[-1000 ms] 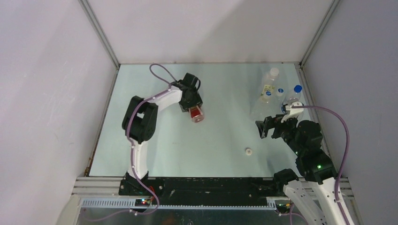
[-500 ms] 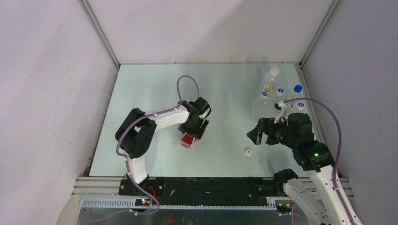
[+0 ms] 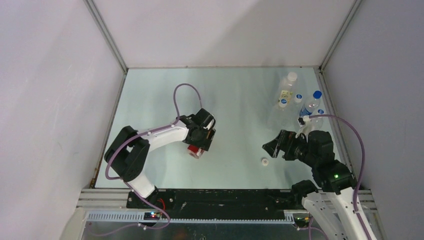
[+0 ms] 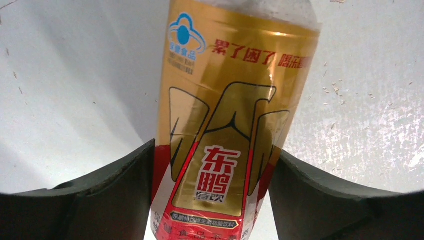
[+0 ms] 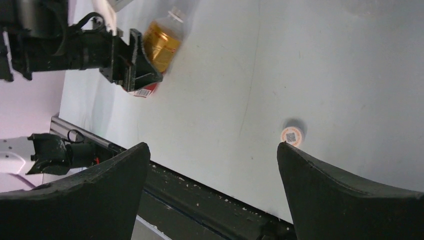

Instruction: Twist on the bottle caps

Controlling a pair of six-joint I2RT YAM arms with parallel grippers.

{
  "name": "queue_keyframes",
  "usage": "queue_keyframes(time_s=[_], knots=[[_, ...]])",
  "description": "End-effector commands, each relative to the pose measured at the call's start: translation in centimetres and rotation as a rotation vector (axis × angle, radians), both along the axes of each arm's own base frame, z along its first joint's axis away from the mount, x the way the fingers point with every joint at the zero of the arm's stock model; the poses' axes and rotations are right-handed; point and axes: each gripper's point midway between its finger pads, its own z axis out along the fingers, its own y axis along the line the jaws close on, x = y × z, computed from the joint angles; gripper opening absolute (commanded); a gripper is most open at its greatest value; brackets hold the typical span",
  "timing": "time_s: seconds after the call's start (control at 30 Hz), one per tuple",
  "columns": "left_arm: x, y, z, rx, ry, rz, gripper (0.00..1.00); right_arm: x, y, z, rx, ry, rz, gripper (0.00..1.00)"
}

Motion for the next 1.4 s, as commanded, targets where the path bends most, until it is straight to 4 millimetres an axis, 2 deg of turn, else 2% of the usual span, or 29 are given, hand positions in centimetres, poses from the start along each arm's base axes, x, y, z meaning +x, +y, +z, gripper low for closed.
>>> queue_keyframes(time_s=[0.0,0.23,0.37,0.4,0.43,0.47,0.5,0.53,0.57,0.6,0.63,0.67,0.7,0.73,0.77,0.8,0.83,0.87,0.9,0.93,0.97,1.07,1.17,1.37], knots=[[1.4,-1.0,1.3,-0.084,-0.096,0.04,0.78,1.2,-1.0,-1.1,-0.01,0.051,-0.114,0.99],[1.1,-1.2,1.8,-0.126,-0.124,0.037,0.61,0.9,-1.8,-4.7,-0.138,0.142,-0.177,0.99],[1.3,-1.3,4.3,-0.18,-0.221,0.015,0.56,1.0,-1.4,-6.4,-0.218,0.172,-0.196,0.99],[1.6,-1.4,6.0,-0.208,-0.28,0.004,0.55,1.0,-1.2,-7.0,-0.25,0.176,-0.192,0.99],[1.5,-1.2,6.4,-0.213,-0.304,-0.001,0.54,1.0,-1.0,-7.2,-0.255,0.187,-0.199,0.99],[1.9,-1.2,8.7,-0.251,-0.383,-0.008,0.53,1.0,-0.9,-7.8,-0.291,0.195,-0.201,0.97],[1.7,-0.8,9.2,-0.258,-0.41,-0.013,0.53,1.0,-0.9,-8.0,-0.297,0.204,-0.212,0.96],[1.8,-0.5,11.3,-0.293,-0.49,-0.015,0.52,0.9,-0.9,-8.7,-0.333,0.219,-0.217,0.95],[1.8,-0.2,12.2,-0.31,-0.529,-0.018,0.52,1.0,-1.0,-9.3,-0.354,0.238,-0.23,0.95],[1.7,0.3,14.1,-0.348,-0.609,-0.026,0.51,0.9,-0.8,-9.5,-0.364,0.244,-0.222,0.93],[1.6,0.6,17.0,-0.404,-0.708,-0.037,0.51,0.9,-0.7,-10.0,-0.38,0.262,-0.223,0.91],[1.4,1.1,17.2,-0.41,-0.74,-0.04,0.51,0.9,-0.4,-10.4,-0.391,0.268,-0.211,0.9],[1.0,1.7,19.9,-0.462,-0.836,-0.045,0.51,1.0,-0.2,-10.7,-0.4,0.277,-0.202,0.89],[0.7,2.1,20.0,-0.473,-0.866,-0.052,0.52,1.0,-0.1,-10.9,-0.41,0.28,-0.194,0.88],[0.1,2.6,22.2,-0.516,-0.949,-0.065,0.52,1.0,0.0,-11.3,-0.423,0.287,-0.189,0.87],[-0.2,2.9,22.2,-0.524,-0.971,-0.073,0.54,1.0,0.0,-11.7,-0.432,0.294,-0.185,0.86],[-0.7,3.5,24.0,-0.555,-1.045,-0.085,0.54,1.0,0.0,-12.1,-0.442,0.303,-0.185,0.85],[-1.0,3.7,23.8,-0.554,-1.062,-0.1,0.54,1.1,0.0,-12.4,-0.446,0.31,-0.188,0.84],[-1.6,4.0,25.1,-0.582,-1.119,-0.121,0.55,1.1,0.2,-12.8,-0.448,0.32,-0.183,0.82],[-1.8,4.1,24.6,-0.571,-1.13,-0.138,0.55,1.1,0.3,-13.0,-0.449,0.327,-0.181,0.81],[-2.2,4.5,25.4,-0.582,-1.17,-0.15,0.55,1.1,0.6,-13.4,-0.448,0.339,-0.174,0.8],[-2.9,4.8,25.3,-0.585,-1.205,-0.181,0.54,0.9,1.0,-14.6,-0.462,0.381,-0.145,0.77],[-3.4,5.0,25.7,-0.6,-1.224,-0.196,0.42,1.0,1.1,-15.6,-0.483,0.406,-0.137,0.72],[-4.0,4.8,25.6,-0.598,-1.25,-0.254,0.42,1.2,1.2,-17.2,-0.503,0.455,-0.117,0.63]])
